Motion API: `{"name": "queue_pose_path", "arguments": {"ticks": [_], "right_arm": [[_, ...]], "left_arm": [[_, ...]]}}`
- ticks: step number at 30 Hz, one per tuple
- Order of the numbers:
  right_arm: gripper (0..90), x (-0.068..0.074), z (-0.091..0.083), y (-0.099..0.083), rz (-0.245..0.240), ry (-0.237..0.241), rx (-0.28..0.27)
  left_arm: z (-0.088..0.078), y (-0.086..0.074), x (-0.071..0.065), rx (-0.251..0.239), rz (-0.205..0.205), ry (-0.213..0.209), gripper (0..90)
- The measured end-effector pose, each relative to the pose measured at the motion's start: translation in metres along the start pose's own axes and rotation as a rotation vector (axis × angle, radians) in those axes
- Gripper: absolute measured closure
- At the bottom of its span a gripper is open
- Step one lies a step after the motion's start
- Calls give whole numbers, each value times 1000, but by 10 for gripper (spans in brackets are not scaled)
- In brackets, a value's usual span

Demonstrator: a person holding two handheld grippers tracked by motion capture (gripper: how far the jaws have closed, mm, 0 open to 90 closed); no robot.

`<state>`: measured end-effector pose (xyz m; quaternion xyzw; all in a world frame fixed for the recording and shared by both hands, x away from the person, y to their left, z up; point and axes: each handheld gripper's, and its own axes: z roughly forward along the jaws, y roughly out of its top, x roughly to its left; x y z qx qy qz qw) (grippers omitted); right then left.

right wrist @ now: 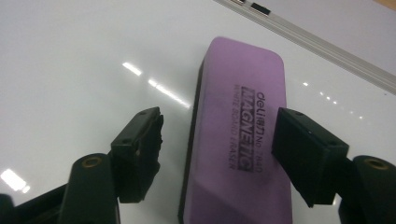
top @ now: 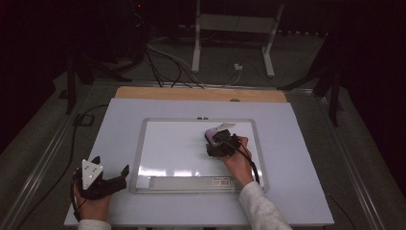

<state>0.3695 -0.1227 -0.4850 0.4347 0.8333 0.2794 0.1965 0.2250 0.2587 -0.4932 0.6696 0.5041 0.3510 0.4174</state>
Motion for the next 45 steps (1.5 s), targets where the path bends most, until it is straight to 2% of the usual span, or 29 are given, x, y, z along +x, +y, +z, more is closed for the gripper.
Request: {"name": "queue_pose_path", "arguments": {"ticks": [6, 8, 10, 13, 14, 15, 17, 20, 26, 34, 45], "right_arm": [[319, -9, 3, -1, 21, -32, 21], [337, -11, 5, -1, 30, -29, 37], [394, -11, 7, -2, 32, -35, 50], [566, -8, 7, -2, 27, -99, 45], [613, -9, 7, -2, 31, -88, 37], [618, -9, 6, -2, 33, -77, 34], [622, -8, 5, -1, 16, -86, 23], [624, -7, 2, -1, 19, -81, 12], [625, -8, -2, 0, 62, -19, -7], [630, -11, -9, 3, 90, 25, -46], [628, -14, -20, 7, 100, 27, -98]], "left_arm": [[0, 0, 0, -1, -1, -1, 10], [0, 0, 1, -2, -3, 0, 10], [1, 0, 1, -2, -3, 0, 10], [1, 0, 1, -1, -3, 0, 10], [1, 0, 0, -2, -3, -1, 10], [1, 0, 0, 0, -2, -1, 10], [2, 0, 1, 0, -3, -2, 10], [1, 0, 1, -2, -5, -2, 10], [2, 1, -1, 0, 0, -5, 10], [2, 1, -1, -1, 2, -4, 10], [1, 1, -1, -1, 1, -4, 10]]}}
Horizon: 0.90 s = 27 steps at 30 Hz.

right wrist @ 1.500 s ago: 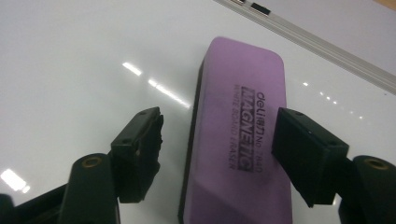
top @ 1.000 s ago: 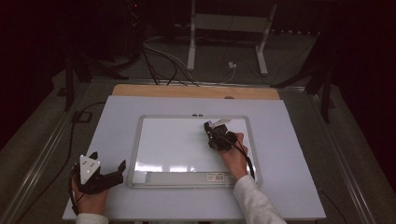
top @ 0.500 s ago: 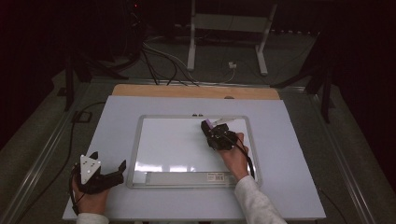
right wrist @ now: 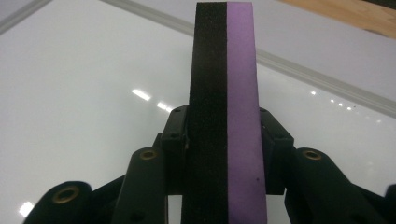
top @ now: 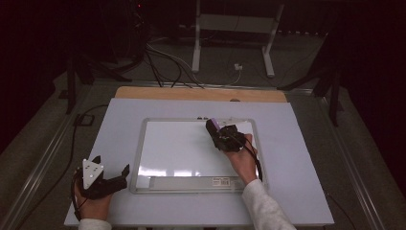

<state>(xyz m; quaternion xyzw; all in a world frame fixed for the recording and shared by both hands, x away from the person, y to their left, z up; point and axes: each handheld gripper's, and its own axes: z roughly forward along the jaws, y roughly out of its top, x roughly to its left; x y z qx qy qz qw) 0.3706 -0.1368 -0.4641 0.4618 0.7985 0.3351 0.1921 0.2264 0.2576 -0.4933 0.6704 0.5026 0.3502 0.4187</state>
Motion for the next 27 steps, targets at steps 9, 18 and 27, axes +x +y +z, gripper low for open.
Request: {"name": "queue_pose_path", "arguments": {"ticks": [9, 18, 27], "right_arm": [[629, -10, -6, 4, 29, -40, -21], [629, -24, -9, 4, 74, -91, -38], [629, -29, -10, 4, 86, -131, -50]], "left_arm": [[0, -3, 2, 8, -10, 2, 10], [1, -4, 3, 10, -9, 4, 10], [0, -4, 4, 10, -13, 3, 10]]}}
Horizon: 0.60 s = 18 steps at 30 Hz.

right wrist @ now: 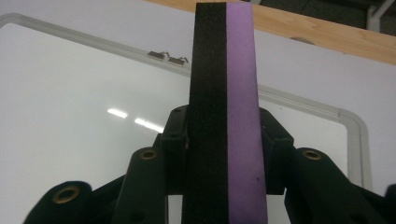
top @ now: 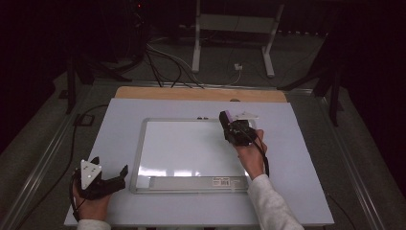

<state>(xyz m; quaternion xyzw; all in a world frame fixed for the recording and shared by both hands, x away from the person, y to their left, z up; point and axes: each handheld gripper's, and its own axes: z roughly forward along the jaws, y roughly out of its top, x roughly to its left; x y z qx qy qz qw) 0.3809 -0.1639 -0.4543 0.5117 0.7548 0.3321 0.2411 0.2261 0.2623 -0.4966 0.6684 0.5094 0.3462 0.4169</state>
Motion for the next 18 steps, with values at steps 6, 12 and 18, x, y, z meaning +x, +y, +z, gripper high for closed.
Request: {"name": "queue_pose_path", "arguments": {"ticks": [6, 12, 18], "right_arm": [[629, -8, -2, 1, 13, -21, -10], [629, -17, -1, 0, 33, -38, -5], [629, -23, 3, -1, 44, -55, 5]], "left_arm": [[1, 0, 0, -2, -1, -3, 10], [2, 1, -1, 1, 7, -3, 10], [-3, -1, 3, -3, -9, 9, 10]]}}
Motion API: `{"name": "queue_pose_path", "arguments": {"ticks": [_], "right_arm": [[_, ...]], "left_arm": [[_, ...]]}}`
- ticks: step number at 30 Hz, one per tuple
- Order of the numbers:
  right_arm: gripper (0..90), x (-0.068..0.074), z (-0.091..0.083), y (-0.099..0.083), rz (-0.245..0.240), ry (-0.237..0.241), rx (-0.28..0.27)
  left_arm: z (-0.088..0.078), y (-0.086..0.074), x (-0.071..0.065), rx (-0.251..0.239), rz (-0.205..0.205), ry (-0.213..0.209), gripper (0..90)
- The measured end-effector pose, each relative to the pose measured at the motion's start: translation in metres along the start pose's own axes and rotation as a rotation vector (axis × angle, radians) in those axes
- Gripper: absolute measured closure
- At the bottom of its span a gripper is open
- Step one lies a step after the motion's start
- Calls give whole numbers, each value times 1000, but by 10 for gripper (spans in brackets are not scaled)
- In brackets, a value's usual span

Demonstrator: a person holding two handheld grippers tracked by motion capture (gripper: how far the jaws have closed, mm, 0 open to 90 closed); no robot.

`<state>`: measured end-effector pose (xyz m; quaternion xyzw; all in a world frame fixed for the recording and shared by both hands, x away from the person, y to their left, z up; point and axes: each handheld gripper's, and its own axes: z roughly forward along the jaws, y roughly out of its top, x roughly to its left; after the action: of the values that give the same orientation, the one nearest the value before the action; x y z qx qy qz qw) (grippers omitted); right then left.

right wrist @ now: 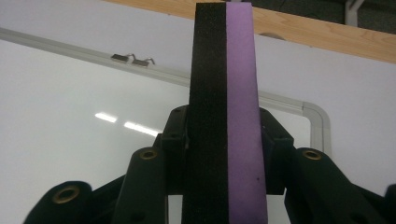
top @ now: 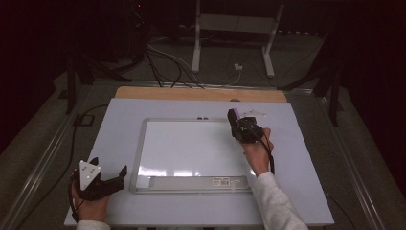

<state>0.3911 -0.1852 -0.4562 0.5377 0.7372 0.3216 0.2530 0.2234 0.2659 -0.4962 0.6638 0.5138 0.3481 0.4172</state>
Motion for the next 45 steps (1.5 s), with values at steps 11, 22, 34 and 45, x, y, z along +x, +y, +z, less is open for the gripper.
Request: {"name": "queue_pose_path", "arguments": {"ticks": [11, 22, 34, 45], "right_arm": [[630, -15, 5, -2, 44, -41, 29], [632, -28, 10, -5, 116, -65, 43], [634, -49, 5, -6, 181, -83, 46], [633, -63, 7, -7, 223, -101, 48]], "left_arm": [[2, 1, -2, 1, 7, -7, 11], [0, 2, -4, -3, 14, -4, 10], [-1, 2, -4, -4, 15, -4, 10], [0, 2, -5, -3, 15, -4, 10]]}}
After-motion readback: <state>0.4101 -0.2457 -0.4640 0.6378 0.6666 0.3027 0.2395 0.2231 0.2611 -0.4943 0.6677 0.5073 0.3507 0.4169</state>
